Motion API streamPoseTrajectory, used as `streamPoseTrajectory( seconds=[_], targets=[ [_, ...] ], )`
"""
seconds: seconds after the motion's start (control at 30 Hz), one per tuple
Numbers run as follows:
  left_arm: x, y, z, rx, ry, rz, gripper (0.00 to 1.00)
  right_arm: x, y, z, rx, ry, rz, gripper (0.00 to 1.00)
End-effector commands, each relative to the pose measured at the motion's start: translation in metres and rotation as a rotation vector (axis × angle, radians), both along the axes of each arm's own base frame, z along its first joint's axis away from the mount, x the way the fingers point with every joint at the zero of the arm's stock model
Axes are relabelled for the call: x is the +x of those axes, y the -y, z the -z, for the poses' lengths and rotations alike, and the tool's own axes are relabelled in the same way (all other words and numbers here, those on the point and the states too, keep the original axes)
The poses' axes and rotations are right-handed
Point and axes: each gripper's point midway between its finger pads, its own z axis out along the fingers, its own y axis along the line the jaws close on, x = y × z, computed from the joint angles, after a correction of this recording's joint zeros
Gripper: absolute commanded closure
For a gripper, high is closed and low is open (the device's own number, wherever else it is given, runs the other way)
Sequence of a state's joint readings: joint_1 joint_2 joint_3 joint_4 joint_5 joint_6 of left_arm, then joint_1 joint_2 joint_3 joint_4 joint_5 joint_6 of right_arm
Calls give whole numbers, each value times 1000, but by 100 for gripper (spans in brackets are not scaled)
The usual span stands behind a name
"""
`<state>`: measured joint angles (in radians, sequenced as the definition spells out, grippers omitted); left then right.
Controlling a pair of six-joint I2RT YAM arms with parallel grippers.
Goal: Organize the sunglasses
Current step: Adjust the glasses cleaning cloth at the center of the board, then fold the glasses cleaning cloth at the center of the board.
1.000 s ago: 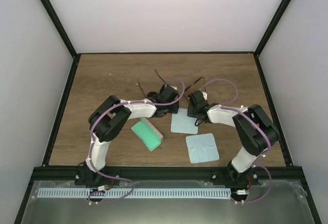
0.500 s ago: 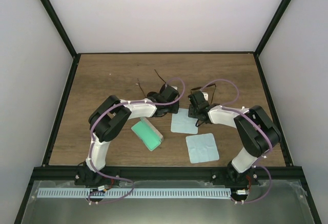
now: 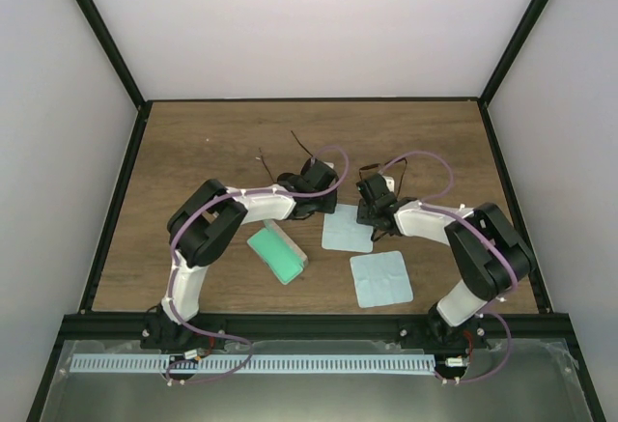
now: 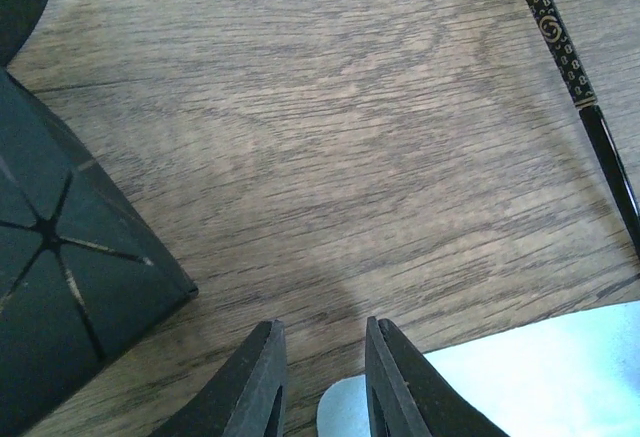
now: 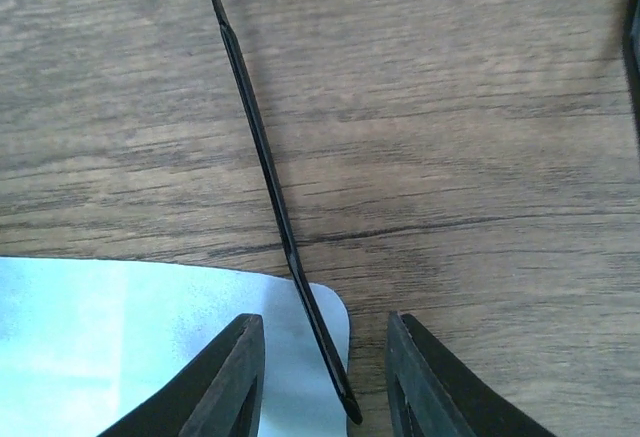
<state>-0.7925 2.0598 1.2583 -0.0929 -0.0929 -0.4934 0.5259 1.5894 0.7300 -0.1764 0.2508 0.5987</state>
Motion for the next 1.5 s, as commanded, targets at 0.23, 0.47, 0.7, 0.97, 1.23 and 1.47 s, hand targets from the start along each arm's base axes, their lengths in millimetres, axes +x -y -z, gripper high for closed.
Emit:
streamPoseTrajectory(
  seconds=[0.23,0.47,0.7,0.97,1.23,1.47],
  targets=[
    [-13,-20,40,160,-87,-24,74,6,-7,5,6,-6,-21,68],
    [-13,-35,47,295,-66,-52,53,6,-9,6,3,-12,-26,68],
    [-20,-41,51,322,-83,-47,66,6,-10,6,7,-10,-30,69],
    [-34,-30,50,304,-95,-4,62,6,-9,5,3,-8,-27,69],
    [-46,-21,45,302,-95,26,61,6,-7,8,-6,-13,-22,69],
    [-52,-16,36,251,-104,40,58,5,-7,9,-7,-16,-25,69]
  ],
)
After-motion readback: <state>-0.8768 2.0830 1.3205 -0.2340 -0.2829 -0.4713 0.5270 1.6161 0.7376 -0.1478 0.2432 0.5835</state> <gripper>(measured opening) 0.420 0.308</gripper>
